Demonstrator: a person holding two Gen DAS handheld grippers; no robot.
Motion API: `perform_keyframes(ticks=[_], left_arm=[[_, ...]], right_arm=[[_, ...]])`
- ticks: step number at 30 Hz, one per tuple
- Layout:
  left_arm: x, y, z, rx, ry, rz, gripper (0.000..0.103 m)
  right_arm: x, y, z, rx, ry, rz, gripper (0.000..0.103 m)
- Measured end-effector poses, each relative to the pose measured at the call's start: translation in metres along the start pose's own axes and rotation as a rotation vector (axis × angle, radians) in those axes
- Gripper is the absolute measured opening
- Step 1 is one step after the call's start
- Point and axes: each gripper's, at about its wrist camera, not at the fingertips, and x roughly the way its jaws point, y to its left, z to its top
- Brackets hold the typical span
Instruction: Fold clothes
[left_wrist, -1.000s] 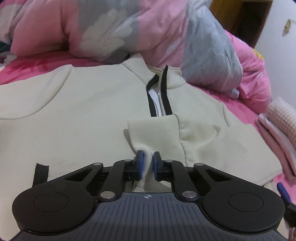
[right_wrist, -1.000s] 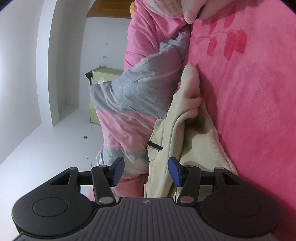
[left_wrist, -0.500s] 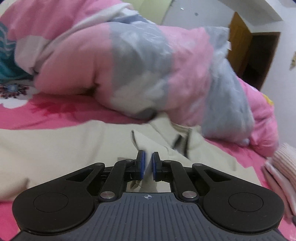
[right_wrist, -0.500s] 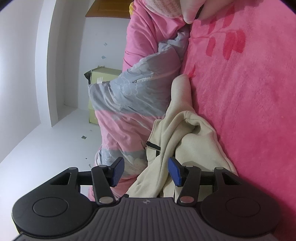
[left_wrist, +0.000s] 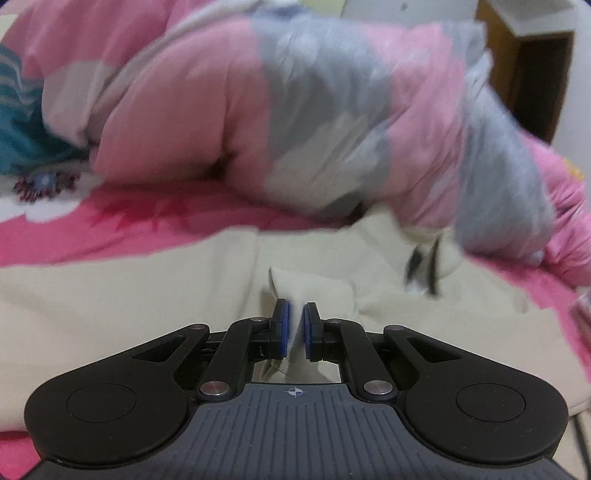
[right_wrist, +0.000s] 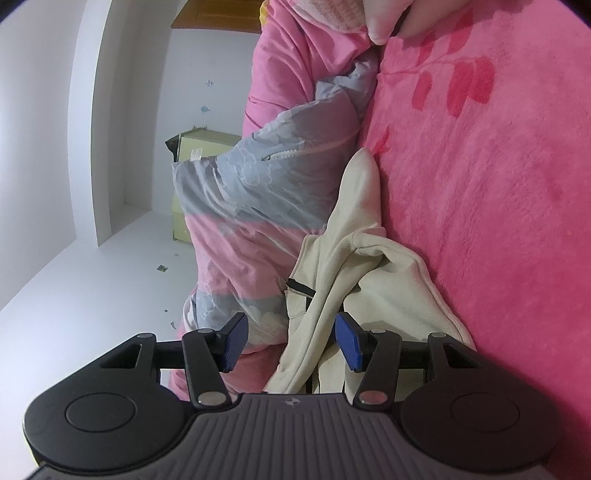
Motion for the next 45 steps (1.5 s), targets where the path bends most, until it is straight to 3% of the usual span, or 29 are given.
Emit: perform_keyframes(ticks=[3, 6, 14, 17, 20, 24, 29, 33, 36, 39, 45], left_arm=[[0.01, 0.006, -0.004, -0.005, 0.037, 0.029, 0.006], [0.006, 0.003, -0.003, 0.021, 0.011, 0.035, 0.006], [0.021, 0.002, -0.01, 0.06, 0.055, 0.088, 0.006], [0.024, 0.001, -0.01, 0.079, 0.086, 0.108, 0.012], [0.015, 0.004, -0.006, 0.064, 0.096, 0.11, 0.015], [-0.008, 0.003, -0.001, 0.067, 0.052, 0.113, 0.017], [-0.011, -0.022, 0.005, 0.119, 0.04, 0.021, 0.017], [0.019, -0.038, -0.005, 0.162, 0.121, 0.017, 0.019], [0.03, -0.034, -0.014, 0.151, 0.142, 0.017, 0.021], [0.03, -0.03, -0.017, 0.163, 0.123, -0.003, 0.023], [0.029, -0.016, -0.023, 0.109, 0.095, -0.06, 0.025]], right_arm=[[0.0, 0.0, -0.001, 0.0, -0.001, 0.0, 0.055], [0.0, 0.0, -0.001, -0.001, -0.001, -0.001, 0.055], [-0.001, -0.001, 0.001, -0.004, 0.005, 0.0, 0.055], [-0.001, -0.001, 0.0, -0.005, 0.005, -0.002, 0.055], [-0.001, -0.001, 0.0, -0.004, 0.006, -0.003, 0.055], [0.0, 0.001, -0.001, -0.011, 0.008, -0.011, 0.055], [0.0, 0.003, -0.002, -0.024, 0.009, -0.021, 0.055], [-0.001, 0.013, -0.004, -0.048, 0.017, -0.086, 0.053], [-0.002, 0.039, -0.004, -0.136, 0.047, -0.236, 0.052], [0.004, 0.081, -0.007, -0.382, 0.088, -0.398, 0.048], [0.056, 0.13, -0.026, -1.044, 0.168, -0.71, 0.047]])
